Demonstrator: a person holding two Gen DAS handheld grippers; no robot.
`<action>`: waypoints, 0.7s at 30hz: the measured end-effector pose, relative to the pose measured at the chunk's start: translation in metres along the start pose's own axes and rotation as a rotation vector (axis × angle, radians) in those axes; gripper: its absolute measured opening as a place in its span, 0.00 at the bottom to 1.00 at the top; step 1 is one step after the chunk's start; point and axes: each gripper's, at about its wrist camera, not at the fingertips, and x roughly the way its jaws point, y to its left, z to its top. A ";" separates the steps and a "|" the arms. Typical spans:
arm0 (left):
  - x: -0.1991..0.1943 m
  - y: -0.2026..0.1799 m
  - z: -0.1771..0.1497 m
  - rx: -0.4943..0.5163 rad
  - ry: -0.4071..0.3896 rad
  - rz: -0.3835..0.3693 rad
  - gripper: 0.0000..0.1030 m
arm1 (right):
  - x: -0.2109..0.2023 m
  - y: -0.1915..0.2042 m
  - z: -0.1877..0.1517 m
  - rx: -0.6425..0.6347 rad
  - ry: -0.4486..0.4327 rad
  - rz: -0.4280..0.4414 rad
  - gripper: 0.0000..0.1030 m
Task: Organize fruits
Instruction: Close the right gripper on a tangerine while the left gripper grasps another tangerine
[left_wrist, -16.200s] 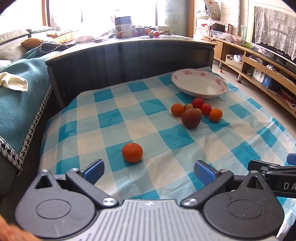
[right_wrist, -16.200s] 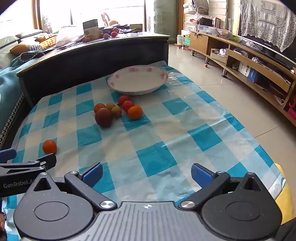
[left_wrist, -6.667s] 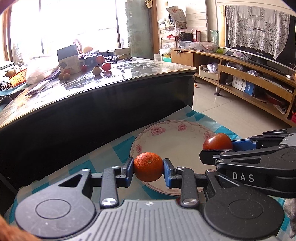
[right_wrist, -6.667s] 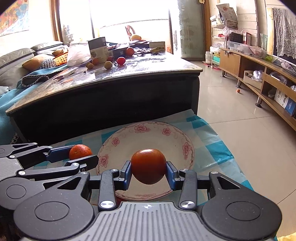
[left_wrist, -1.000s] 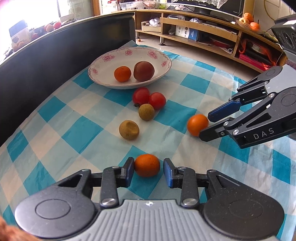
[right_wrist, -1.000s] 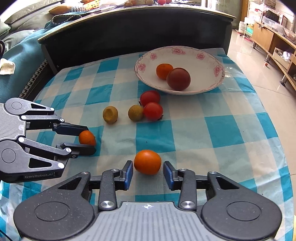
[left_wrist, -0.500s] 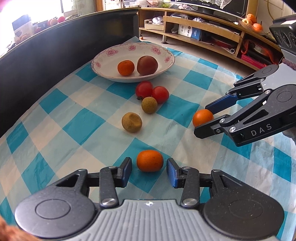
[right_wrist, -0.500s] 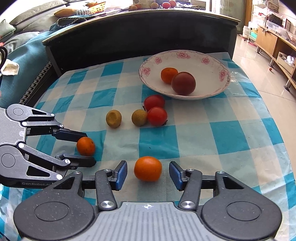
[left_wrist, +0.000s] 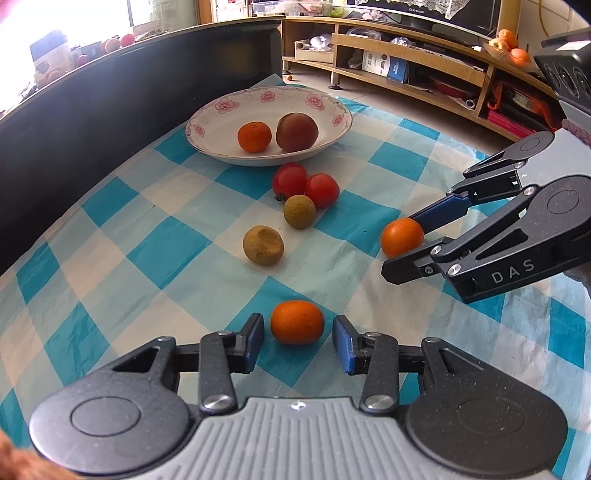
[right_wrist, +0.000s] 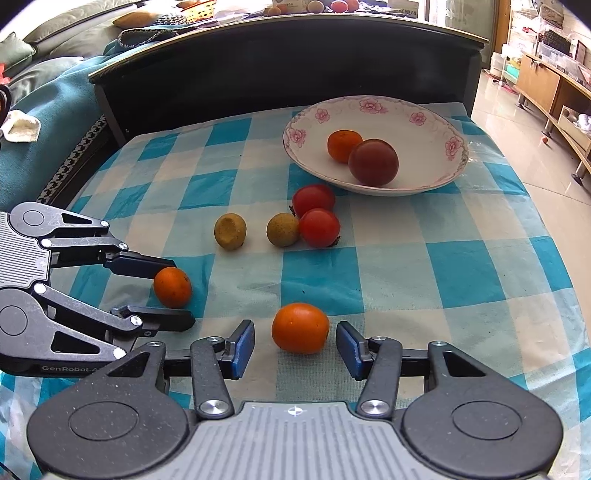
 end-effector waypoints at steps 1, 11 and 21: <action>0.000 0.000 0.000 -0.002 0.001 0.001 0.48 | 0.000 0.000 0.000 -0.001 0.001 -0.003 0.43; 0.001 -0.001 0.004 -0.012 0.016 0.007 0.40 | 0.002 0.000 0.002 0.007 0.011 -0.032 0.32; -0.006 -0.004 0.016 -0.013 -0.011 0.018 0.36 | 0.000 -0.001 0.004 0.018 0.014 -0.030 0.27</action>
